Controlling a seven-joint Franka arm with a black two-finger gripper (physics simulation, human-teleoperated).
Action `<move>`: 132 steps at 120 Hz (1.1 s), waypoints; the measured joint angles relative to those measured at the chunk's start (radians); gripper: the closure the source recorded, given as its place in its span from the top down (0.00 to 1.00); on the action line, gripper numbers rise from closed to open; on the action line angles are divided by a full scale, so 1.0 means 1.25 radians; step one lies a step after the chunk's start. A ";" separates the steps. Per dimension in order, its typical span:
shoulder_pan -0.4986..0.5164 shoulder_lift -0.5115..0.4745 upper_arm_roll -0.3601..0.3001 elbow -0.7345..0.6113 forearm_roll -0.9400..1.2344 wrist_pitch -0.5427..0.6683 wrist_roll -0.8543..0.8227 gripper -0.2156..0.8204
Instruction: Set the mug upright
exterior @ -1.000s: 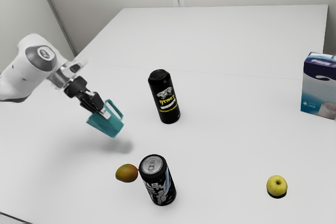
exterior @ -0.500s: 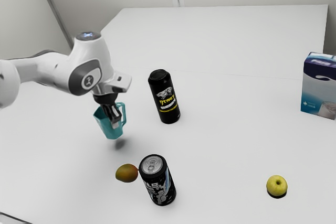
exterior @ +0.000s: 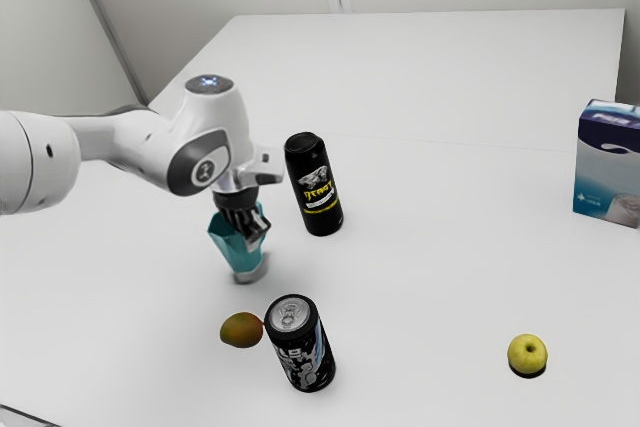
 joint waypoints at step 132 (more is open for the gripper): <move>0.021 -0.066 -0.021 0.083 -0.058 -0.047 -0.117 0.73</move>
